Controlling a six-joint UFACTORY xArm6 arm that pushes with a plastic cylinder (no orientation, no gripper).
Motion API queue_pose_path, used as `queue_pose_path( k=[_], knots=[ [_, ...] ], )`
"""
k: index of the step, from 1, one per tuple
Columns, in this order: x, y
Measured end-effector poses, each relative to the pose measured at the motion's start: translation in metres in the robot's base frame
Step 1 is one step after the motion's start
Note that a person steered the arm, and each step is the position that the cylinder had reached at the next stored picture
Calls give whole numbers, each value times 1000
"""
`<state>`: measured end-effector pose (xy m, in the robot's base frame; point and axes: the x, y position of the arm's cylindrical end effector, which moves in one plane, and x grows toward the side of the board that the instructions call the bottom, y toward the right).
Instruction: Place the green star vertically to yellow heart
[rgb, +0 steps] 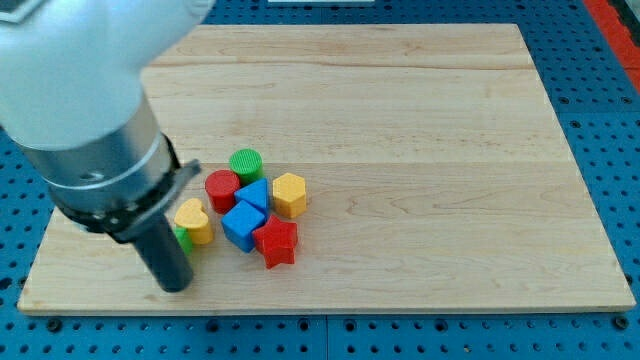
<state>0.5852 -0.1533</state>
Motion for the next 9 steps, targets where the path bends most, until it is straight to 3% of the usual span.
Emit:
queue_pose_path(
  k=[2, 3, 6, 8, 9],
  knots=[
    [-108, -37],
    [-140, -81],
    [-247, -11],
    [-272, 75],
    [-304, 72]
  ],
)
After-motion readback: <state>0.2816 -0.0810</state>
